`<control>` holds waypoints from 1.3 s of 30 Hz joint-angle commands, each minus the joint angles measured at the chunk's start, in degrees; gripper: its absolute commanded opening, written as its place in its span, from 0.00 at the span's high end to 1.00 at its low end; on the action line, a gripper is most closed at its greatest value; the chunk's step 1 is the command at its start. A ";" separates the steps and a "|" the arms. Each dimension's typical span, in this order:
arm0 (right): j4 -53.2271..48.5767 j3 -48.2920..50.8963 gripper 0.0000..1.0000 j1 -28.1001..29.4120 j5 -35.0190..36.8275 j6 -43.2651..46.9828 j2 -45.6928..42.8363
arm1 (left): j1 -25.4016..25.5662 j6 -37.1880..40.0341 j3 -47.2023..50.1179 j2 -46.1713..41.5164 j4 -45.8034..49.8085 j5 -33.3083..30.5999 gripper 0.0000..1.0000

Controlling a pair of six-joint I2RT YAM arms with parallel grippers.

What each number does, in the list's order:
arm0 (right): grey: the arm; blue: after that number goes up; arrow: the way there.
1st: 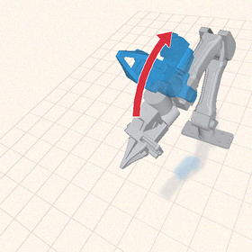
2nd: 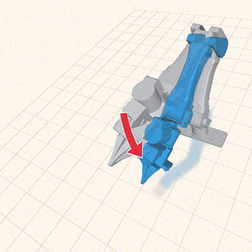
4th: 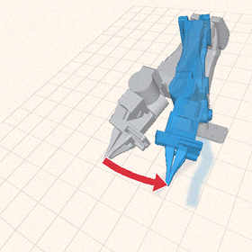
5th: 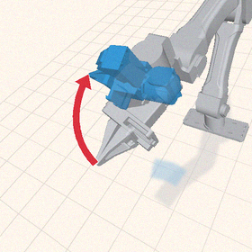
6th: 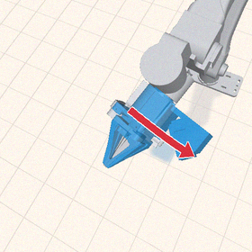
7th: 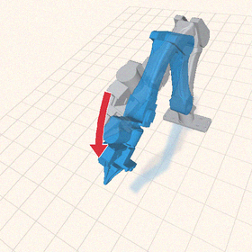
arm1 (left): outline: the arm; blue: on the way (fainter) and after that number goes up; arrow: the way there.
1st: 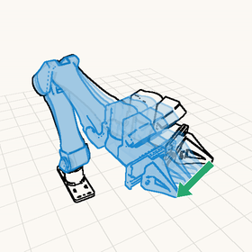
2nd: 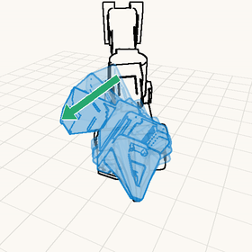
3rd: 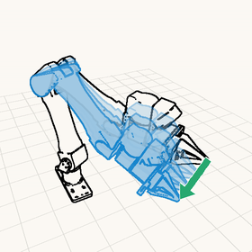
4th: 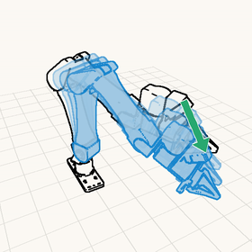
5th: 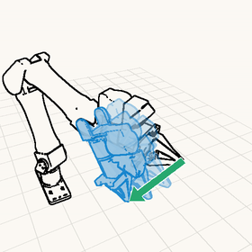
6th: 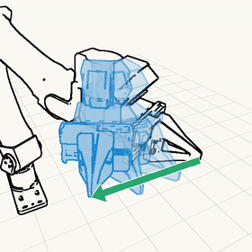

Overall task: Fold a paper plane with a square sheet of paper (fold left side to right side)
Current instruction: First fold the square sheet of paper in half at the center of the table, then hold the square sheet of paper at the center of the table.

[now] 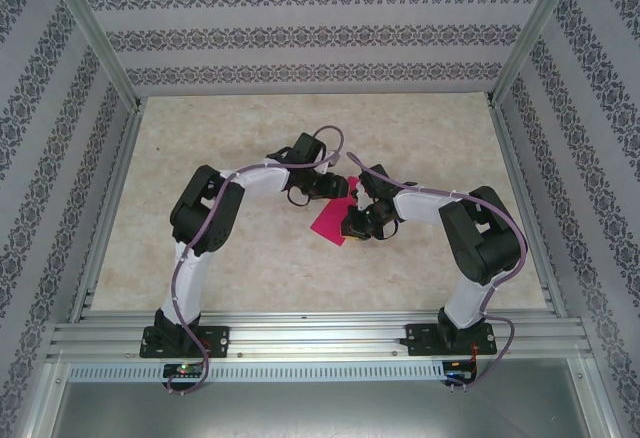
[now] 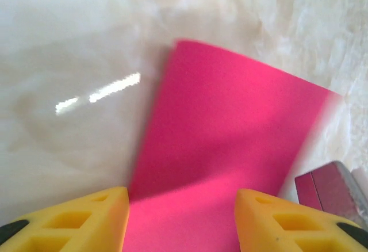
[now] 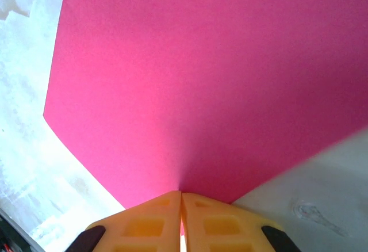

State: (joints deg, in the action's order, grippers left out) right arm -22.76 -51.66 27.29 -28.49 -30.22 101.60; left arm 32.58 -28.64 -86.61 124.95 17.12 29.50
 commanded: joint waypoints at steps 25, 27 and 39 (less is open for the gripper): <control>-4.92 1.20 0.89 -1.34 4.58 3.63 2.38 | 0.51 -4.17 23.06 -15.42 -12.14 6.69 0.55; -4.97 1.19 0.89 -1.24 4.58 3.63 2.23 | 0.56 -4.57 23.02 -13.99 -12.54 6.36 0.55; -2.98 -0.62 0.88 -2.72 1.62 1.97 -4.68 | 1.78 -1.50 23.75 -10.68 -7.30 2.06 0.55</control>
State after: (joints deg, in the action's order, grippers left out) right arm -24.27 -52.03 26.24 -28.32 -27.33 100.40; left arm 33.30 -31.92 -63.75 112.57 7.44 34.41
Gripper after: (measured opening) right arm 0.120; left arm 0.447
